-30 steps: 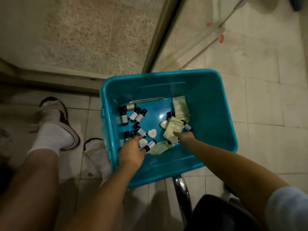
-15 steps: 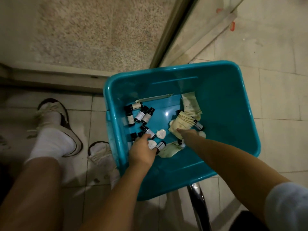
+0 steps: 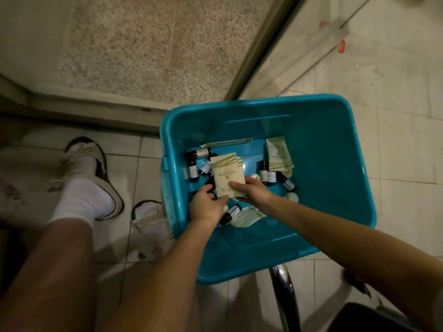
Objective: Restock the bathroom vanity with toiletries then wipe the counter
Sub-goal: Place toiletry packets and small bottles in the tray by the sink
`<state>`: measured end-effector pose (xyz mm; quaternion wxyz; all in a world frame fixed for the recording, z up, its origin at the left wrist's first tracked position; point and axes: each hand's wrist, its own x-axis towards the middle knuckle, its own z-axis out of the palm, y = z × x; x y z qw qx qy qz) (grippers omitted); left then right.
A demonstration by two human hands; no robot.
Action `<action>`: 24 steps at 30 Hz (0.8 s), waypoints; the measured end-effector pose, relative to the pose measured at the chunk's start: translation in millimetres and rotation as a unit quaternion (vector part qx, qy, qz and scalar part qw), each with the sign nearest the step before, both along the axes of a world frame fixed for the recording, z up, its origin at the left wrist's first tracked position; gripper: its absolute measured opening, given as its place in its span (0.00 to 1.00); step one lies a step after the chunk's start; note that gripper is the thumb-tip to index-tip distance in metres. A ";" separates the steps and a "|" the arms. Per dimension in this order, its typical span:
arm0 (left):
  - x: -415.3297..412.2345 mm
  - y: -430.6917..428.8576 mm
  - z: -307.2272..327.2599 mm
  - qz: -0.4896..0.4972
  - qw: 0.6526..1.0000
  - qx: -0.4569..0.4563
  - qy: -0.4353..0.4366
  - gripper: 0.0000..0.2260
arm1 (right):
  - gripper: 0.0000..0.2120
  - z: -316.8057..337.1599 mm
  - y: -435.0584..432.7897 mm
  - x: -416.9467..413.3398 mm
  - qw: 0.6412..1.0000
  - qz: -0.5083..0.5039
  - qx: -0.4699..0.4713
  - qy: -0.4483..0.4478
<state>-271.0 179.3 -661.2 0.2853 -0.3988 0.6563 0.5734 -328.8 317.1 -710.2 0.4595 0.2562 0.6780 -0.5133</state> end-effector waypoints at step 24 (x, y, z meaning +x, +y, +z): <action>-2.7 4.8 143.6 0.256 0.961 0.050 0.095 0.07 | 0.12 191.8 9.1 9.9 0.971 -0.062 -0.226 0.048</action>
